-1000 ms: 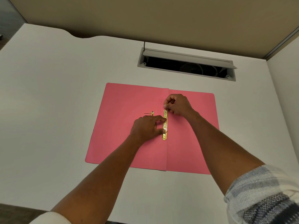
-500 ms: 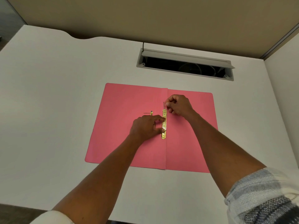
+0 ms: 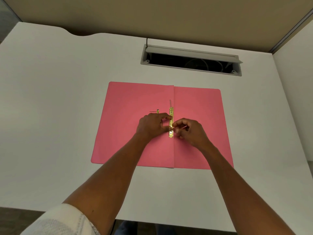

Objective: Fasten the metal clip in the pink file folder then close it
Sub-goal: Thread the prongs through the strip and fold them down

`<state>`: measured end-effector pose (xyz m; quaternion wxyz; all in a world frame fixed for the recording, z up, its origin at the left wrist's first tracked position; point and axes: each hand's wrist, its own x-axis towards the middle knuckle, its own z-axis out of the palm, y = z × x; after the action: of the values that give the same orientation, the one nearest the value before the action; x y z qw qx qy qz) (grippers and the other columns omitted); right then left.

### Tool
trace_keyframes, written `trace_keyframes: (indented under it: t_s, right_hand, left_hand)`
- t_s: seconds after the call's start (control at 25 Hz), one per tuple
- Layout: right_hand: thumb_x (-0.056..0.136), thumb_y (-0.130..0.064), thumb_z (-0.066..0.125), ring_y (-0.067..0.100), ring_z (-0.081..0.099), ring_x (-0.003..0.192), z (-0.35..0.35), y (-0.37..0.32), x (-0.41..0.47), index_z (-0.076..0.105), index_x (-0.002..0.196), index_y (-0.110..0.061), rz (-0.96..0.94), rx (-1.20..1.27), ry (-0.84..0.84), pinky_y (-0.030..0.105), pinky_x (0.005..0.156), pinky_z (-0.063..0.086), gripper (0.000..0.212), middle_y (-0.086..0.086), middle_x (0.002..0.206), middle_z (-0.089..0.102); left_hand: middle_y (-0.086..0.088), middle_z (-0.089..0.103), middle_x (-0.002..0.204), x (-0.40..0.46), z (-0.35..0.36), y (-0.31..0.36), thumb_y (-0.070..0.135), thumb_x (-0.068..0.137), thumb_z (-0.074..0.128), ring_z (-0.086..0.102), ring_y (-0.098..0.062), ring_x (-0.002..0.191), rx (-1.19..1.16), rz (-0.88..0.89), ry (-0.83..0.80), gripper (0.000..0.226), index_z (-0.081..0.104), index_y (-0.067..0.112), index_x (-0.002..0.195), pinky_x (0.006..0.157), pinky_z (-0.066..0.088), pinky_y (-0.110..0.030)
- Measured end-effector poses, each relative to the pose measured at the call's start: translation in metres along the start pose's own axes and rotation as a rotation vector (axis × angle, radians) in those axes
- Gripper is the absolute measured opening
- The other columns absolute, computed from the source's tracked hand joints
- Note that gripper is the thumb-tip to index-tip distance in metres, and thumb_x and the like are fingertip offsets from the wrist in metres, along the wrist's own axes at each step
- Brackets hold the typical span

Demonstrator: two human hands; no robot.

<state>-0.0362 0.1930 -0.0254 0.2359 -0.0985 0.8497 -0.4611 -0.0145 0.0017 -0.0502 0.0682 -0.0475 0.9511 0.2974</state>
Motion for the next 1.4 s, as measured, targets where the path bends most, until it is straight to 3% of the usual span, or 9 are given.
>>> trace_keyframes:
  t_s: [0.16, 0.32, 0.56, 0.84, 0.96, 1.16, 1.4]
  right_hand:
    - [0.08, -0.012, 0.073, 0.016, 0.069, 0.073, 0.014, -0.001, -0.013, 0.075, 0.094, -0.026, -0.054, -0.046, 0.026, 0.023, 0.069, 0.053, 0.02, -0.005, 0.086, 0.075]
    - [0.08, -0.017, 0.075, 0.003, 0.065, 0.069, 0.019, 0.0, -0.014, 0.076, 0.086, -0.023, -0.094, -0.104, 0.187, 0.012, 0.063, 0.045, 0.009, -0.009, 0.078, 0.074]
    - [0.083, -0.01, 0.067, 0.009, 0.068, 0.076, 0.025, 0.012, -0.028, 0.076, 0.089, -0.019, -0.01, -0.142, 0.291, 0.026, 0.074, 0.053, 0.013, -0.004, 0.082, 0.075]
    - [0.085, -0.01, 0.06, 0.007, 0.066, 0.071, 0.036, 0.011, -0.035, 0.076, 0.091, -0.028, 0.01, -0.097, 0.274, 0.025, 0.066, 0.051, 0.025, -0.01, 0.081, 0.074]
    - [0.085, -0.011, 0.063, 0.001, 0.065, 0.074, 0.037, 0.013, -0.035, 0.077, 0.093, -0.026, 0.035, -0.055, 0.27, 0.023, 0.069, 0.049, 0.022, -0.01, 0.087, 0.076]
    - [0.086, -0.013, 0.067, 0.008, 0.068, 0.084, 0.045, 0.012, -0.034, 0.078, 0.096, -0.02, 0.035, -0.06, 0.294, 0.03, 0.082, 0.055, 0.016, -0.006, 0.093, 0.077]
    - [0.083, -0.01, 0.064, 0.012, 0.068, 0.082, 0.048, 0.01, -0.033, 0.078, 0.092, -0.018, -0.012, -0.167, 0.329, 0.032, 0.08, 0.056, 0.018, -0.002, 0.092, 0.076]
  left_hand:
    - [0.006, 0.071, 0.097, -0.001, 0.001, 0.0, 0.057, 0.082, 0.063, 0.066, -0.02, 0.096, 0.009, -0.003, 0.012, 0.039, 0.063, 0.046, 0.119, 0.073, 0.043, -0.028]
    - [0.005, 0.07, 0.096, -0.002, 0.002, 0.002, 0.054, 0.082, 0.065, 0.066, -0.022, 0.095, 0.015, -0.011, 0.025, 0.037, 0.064, 0.045, 0.118, 0.075, 0.046, -0.03]
    - [0.007, 0.07, 0.097, -0.001, 0.003, 0.001, 0.054, 0.079, 0.067, 0.065, -0.02, 0.098, 0.018, -0.024, 0.025, 0.038, 0.064, 0.046, 0.116, 0.073, 0.043, -0.028]
    - [0.006, 0.07, 0.094, -0.001, 0.004, 0.0, 0.053, 0.08, 0.067, 0.065, -0.019, 0.093, 0.017, -0.004, 0.043, 0.037, 0.065, 0.045, 0.115, 0.072, 0.045, -0.028]
    - [0.007, 0.07, 0.093, -0.001, 0.004, 0.0, 0.054, 0.08, 0.067, 0.065, -0.019, 0.093, 0.014, 0.003, 0.05, 0.036, 0.065, 0.045, 0.115, 0.07, 0.043, -0.027]
    - [0.008, 0.07, 0.093, -0.001, 0.005, 0.0, 0.053, 0.079, 0.068, 0.065, -0.019, 0.092, 0.004, 0.01, 0.058, 0.036, 0.066, 0.044, 0.114, 0.069, 0.039, -0.026]
    - [0.007, 0.071, 0.094, 0.0, 0.005, -0.001, 0.054, 0.08, 0.067, 0.065, -0.018, 0.092, 0.013, 0.018, 0.053, 0.037, 0.065, 0.044, 0.115, 0.068, 0.038, -0.025]
